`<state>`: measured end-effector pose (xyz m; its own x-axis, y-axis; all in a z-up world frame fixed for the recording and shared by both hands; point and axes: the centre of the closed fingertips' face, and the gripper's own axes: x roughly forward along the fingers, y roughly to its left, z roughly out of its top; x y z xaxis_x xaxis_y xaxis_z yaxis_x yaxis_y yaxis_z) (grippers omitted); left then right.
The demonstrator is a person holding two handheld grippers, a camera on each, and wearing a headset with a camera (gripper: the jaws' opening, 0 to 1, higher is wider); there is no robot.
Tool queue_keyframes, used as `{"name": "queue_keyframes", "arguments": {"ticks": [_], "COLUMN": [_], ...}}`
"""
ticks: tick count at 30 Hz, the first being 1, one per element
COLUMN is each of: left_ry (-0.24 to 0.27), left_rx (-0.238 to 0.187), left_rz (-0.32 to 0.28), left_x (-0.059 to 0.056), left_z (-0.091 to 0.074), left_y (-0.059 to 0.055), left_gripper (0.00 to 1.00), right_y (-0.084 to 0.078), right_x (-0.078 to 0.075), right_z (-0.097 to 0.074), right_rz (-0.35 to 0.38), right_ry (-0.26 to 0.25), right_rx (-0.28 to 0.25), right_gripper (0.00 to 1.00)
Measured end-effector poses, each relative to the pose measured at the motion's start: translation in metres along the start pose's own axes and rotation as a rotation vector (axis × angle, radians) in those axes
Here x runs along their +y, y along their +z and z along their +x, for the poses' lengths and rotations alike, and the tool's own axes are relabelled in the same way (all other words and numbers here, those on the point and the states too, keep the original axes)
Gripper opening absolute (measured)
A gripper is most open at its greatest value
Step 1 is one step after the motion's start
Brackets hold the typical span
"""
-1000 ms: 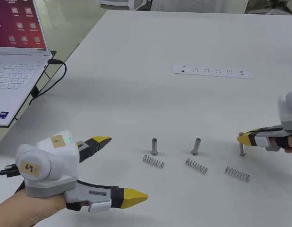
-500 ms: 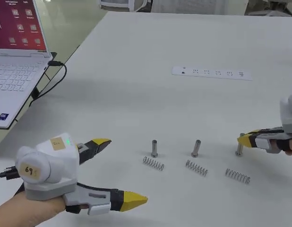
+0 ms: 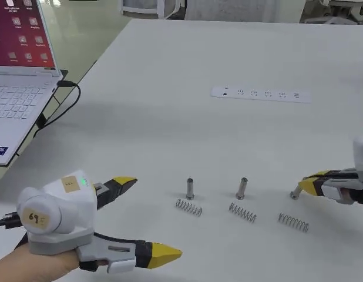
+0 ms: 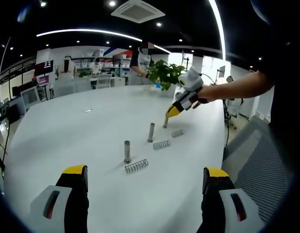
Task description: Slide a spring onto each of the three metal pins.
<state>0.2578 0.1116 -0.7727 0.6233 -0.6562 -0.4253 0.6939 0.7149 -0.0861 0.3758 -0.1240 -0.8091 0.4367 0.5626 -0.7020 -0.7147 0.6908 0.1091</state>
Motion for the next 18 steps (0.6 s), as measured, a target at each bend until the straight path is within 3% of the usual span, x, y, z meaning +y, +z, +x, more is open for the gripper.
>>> {"name": "queue_keyframes", "arguments": {"ticks": [9,18], "left_ry": [-0.007,0.010], "left_rx": [-0.009,-0.026], "left_rz": [0.002,-0.004], "left_x": [-0.0029,0.0015], "left_z": [0.0008,-0.0026], "left_y": [0.0020,0.0032], "left_gripper": [0.96,0.97], "right_y": [-0.0016,-0.0025], "right_x": [0.0043,0.0052], "right_z": [-0.0021,-0.0029], "right_rz": [-0.053,-0.072], "right_ry": [-0.008,-0.006], "right_rx": [0.011,0.017], "right_gripper": [0.06,0.06]}}
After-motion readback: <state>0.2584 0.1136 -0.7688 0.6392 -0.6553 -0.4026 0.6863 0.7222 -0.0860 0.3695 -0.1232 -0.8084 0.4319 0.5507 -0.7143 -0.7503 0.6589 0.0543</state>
